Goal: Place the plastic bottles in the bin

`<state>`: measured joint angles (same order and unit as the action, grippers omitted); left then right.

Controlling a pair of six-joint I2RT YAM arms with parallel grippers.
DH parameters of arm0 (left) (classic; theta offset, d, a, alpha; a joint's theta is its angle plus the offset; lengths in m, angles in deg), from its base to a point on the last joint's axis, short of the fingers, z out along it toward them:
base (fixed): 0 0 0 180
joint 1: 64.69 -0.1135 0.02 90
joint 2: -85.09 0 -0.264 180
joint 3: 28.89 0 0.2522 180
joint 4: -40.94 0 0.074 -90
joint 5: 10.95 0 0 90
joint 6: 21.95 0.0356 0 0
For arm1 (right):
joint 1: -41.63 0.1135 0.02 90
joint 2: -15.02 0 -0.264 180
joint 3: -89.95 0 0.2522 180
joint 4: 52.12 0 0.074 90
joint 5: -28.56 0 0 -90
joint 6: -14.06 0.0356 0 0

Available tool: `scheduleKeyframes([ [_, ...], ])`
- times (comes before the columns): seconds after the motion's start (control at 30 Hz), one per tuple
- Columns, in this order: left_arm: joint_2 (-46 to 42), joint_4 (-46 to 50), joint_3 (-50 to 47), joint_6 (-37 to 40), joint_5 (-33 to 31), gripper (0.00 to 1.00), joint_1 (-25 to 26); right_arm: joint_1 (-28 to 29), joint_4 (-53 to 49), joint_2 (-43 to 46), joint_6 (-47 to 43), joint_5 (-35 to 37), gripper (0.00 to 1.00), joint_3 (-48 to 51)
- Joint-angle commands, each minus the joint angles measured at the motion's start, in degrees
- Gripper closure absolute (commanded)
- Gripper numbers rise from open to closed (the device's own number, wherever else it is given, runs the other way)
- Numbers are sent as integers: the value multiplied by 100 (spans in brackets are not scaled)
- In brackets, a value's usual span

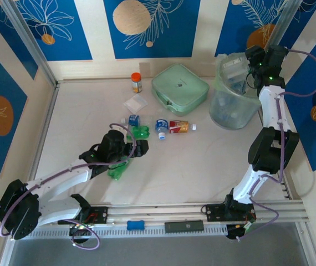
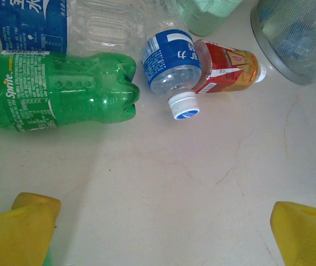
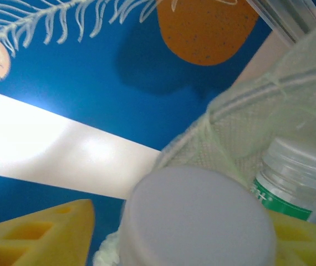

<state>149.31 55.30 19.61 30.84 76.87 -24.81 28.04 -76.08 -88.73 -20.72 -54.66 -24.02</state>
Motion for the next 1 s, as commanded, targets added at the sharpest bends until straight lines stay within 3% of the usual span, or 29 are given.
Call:
scheduleKeyframes([
  [0.0, -78, 69, -73, 44, -133, 1, -47, -30, -167, 57, 157, -100, 25, -143],
  [0.17, -42, 64, -36, 89, -153, 1, -46, -96, -168, 338, -3, -99, 18, -19],
  [0.43, -124, 147, -51, 102, -380, 1, -50, -162, 21, 1334, -613, 121, 17, 765],
  [0.63, -378, 428, -47, 183, -698, 1, -140, -89, 248, 2230, -820, -293, 16, 1692],
  [0.8, -582, 765, -66, 201, -769, 1, -321, 395, 190, 2812, -1117, -684, 15, 2413],
  [0.97, -759, 1207, -73, 229, -692, 1, -528, 1309, -47, 3211, -1514, -772, 7, 3054],
])
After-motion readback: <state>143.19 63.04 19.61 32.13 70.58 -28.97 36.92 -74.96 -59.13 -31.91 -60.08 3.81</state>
